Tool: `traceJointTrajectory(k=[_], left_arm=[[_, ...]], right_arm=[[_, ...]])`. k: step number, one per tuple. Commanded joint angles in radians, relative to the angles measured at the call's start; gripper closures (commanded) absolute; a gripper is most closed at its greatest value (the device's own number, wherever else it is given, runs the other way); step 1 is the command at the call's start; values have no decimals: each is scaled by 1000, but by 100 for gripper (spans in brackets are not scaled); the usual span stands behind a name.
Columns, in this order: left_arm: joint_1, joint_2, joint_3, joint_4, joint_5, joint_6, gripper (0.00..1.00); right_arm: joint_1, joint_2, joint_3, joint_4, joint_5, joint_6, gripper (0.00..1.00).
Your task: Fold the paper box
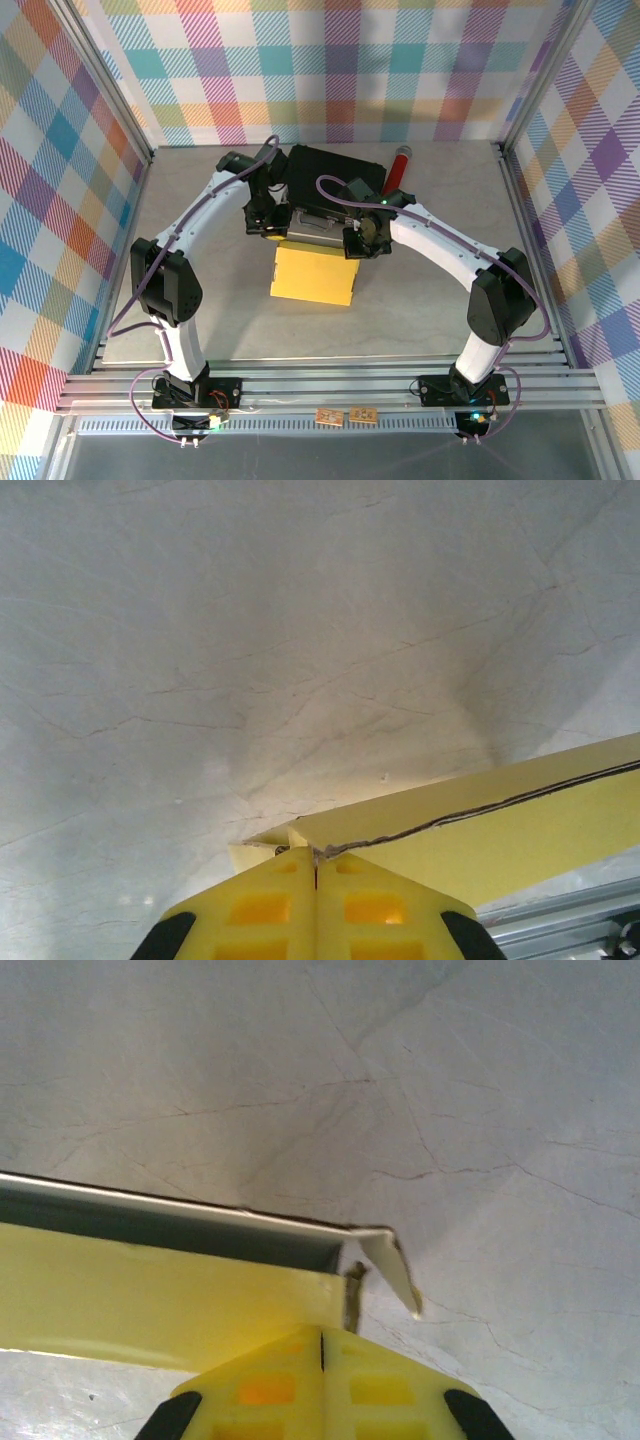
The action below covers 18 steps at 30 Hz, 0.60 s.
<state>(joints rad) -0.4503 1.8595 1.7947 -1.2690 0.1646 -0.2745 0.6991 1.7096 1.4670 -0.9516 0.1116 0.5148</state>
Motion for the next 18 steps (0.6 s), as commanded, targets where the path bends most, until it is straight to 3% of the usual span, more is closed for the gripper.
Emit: traceJointTrajectory(k=[1, 8, 18], left_arm=[[-12, -45, -51, 69, 57, -35, 100], [-7, -110, -148, 229, 75, -56, 100], [-9, -166, -250, 318, 85, -55, 100]], right_arm=[[11, -16, 16, 28, -16, -1, 100], [10, -15, 30, 48, 11, -3, 100], [9, -33, 9, 47, 24, 5, 100]])
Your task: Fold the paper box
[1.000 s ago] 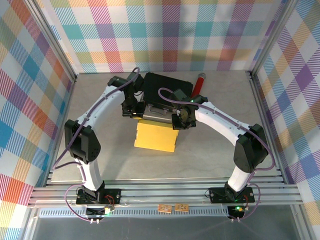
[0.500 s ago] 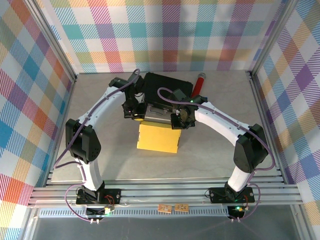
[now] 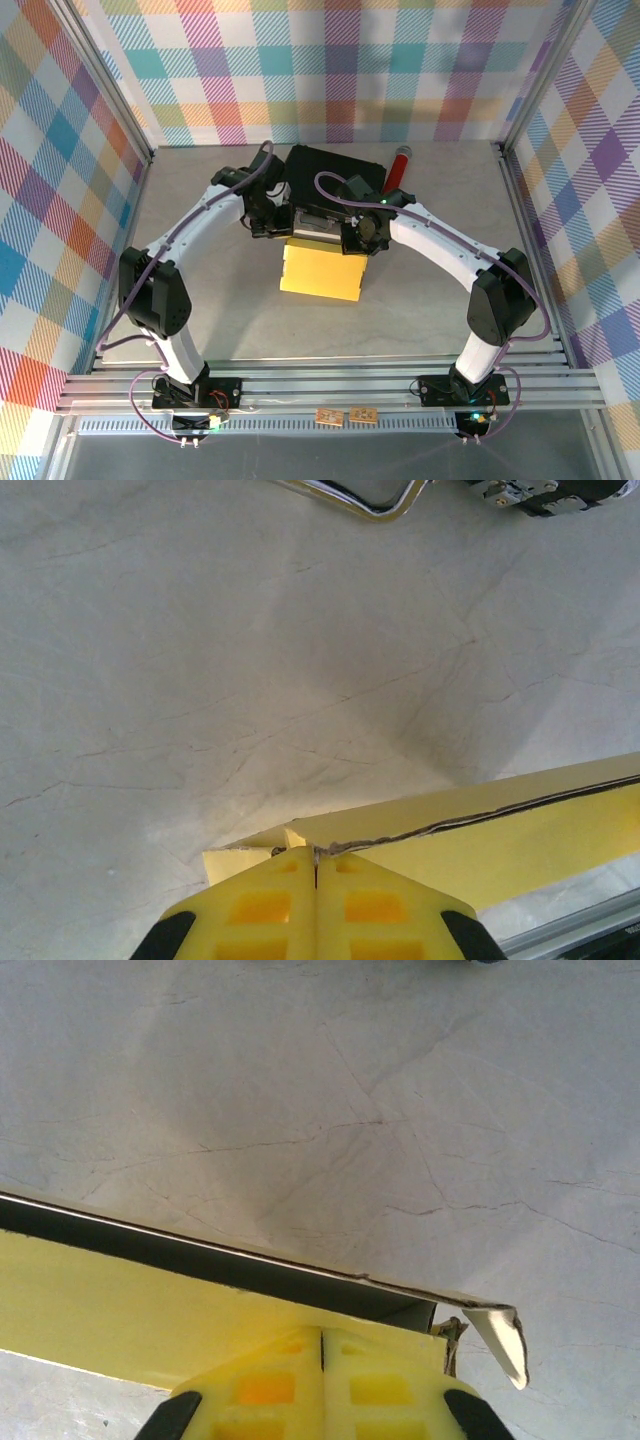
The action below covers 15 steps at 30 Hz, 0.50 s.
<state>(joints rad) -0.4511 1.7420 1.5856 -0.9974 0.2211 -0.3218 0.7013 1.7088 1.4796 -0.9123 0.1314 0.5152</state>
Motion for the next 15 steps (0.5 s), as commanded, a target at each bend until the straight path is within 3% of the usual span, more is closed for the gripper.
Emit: traceJointTrajectory(k=[1, 15], left_arm=[[-10, -63, -64, 62, 25, -8, 100], [-75, -257, -332, 297, -102, -32, 100]], right_arm=[[7, -36, -6, 9, 2, 6, 100], [9, -66, -34, 9, -19, 26, 100]])
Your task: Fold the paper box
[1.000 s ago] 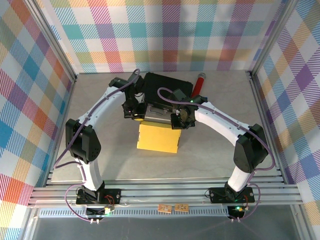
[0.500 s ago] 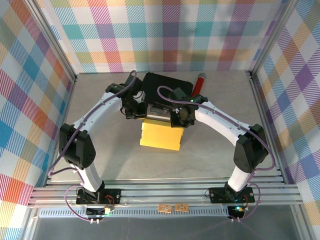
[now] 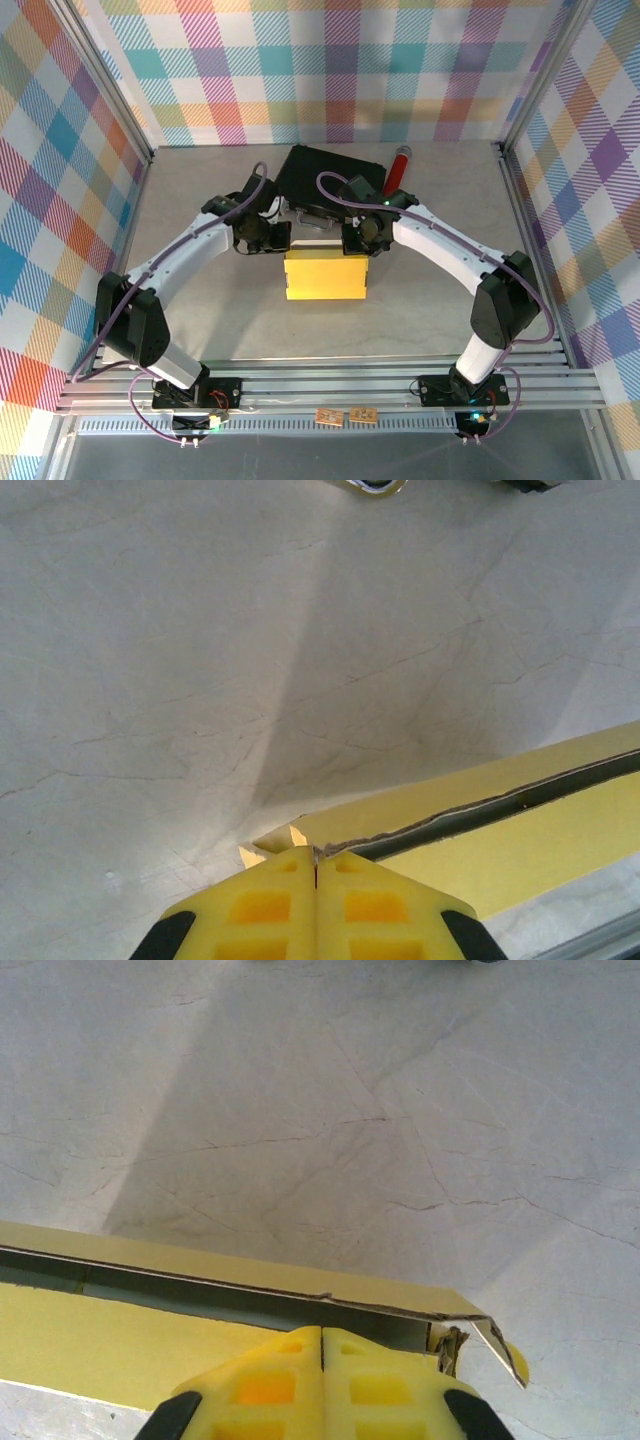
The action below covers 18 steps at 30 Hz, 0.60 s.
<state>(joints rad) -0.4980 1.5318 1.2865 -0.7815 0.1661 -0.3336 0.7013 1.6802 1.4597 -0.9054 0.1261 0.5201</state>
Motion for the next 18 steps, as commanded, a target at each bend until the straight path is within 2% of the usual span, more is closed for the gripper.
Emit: traceJointTrajectory(k=[1, 18], left_arm=[[-37, -56, -46, 94, -56, -23, 100], [-143, -151, -194, 177, -210, -37, 100]], right_arm=[[8, -40, -15, 2, -15, 22, 100], [22, -84, -38, -6, -33, 52, 100]])
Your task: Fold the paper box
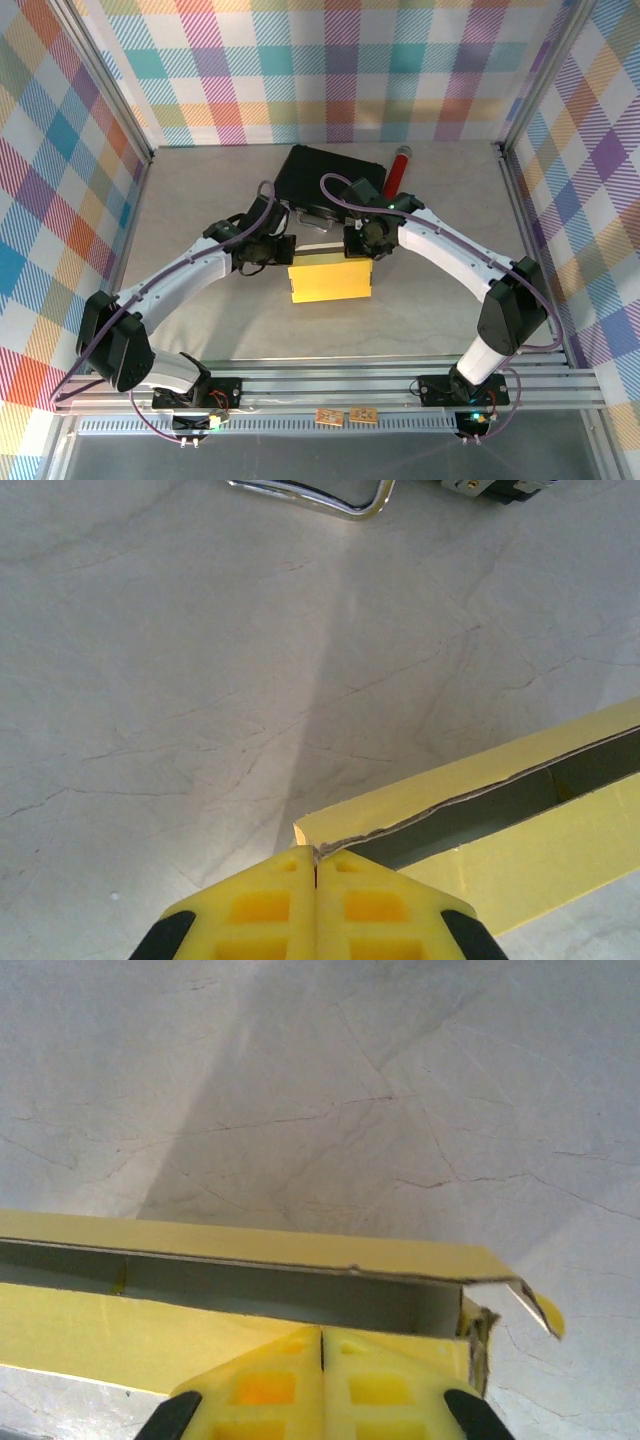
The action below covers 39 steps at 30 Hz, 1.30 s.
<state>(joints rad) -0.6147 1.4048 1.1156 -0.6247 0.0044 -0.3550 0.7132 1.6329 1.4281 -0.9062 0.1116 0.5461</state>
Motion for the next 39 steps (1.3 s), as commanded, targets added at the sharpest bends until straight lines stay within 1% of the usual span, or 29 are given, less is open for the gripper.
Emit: traceJointTrajectory(k=[1, 3, 6, 10, 12, 15, 20, 22, 24, 26, 29, 30, 32, 35, 39], left_arm=[[-34, -28, -29, 24, -57, -17, 100], [-44, -32, -37, 25, -74, -23, 100], [-56, -32, -46, 23, -94, -31, 100], [-71, -42, -60, 31, -120, -41, 100], [-78, -50, -63, 34, -132, -42, 100], [-89, -60, -71, 42, -144, -42, 100], [-107, -76, -91, 65, -160, -43, 100], [-115, -78, -95, 69, -167, -42, 100], [-124, -79, -98, 71, -176, -44, 100], [-130, -81, -103, 75, -184, -44, 100], [-140, -85, -109, 79, -195, -47, 100], [-143, -86, -112, 81, -199, -48, 100], [-148, -89, -114, 85, -205, -50, 100], [-157, -90, -118, 93, -213, -53, 100], [-175, -92, -125, 104, -230, -55, 100]], right_arm=[[13, -43, -8, -4, -22, 33, 100], [16, -61, -15, 2, -28, 52, 100], [17, -90, -11, -8, -44, 100, 90], [17, -133, -8, -20, -80, 231, 76], [17, -157, -13, -23, -95, 329, 67], [15, -191, -46, -29, -118, 537, 48], [15, -217, -117, 32, -203, 863, 30], [16, -200, -121, 10, -235, 1023, 28], [16, -157, -111, -4, -306, 1165, 26], [31, -127, -105, 28, -340, 1248, 24], [60, -118, -114, 81, -305, 1346, 20], [66, -117, -122, 110, -294, 1374, 15], [68, -110, -128, 140, -285, 1414, 9], [69, -97, -130, 176, -293, 1450, 8], [71, -65, -135, 176, -314, 1470, 8]])
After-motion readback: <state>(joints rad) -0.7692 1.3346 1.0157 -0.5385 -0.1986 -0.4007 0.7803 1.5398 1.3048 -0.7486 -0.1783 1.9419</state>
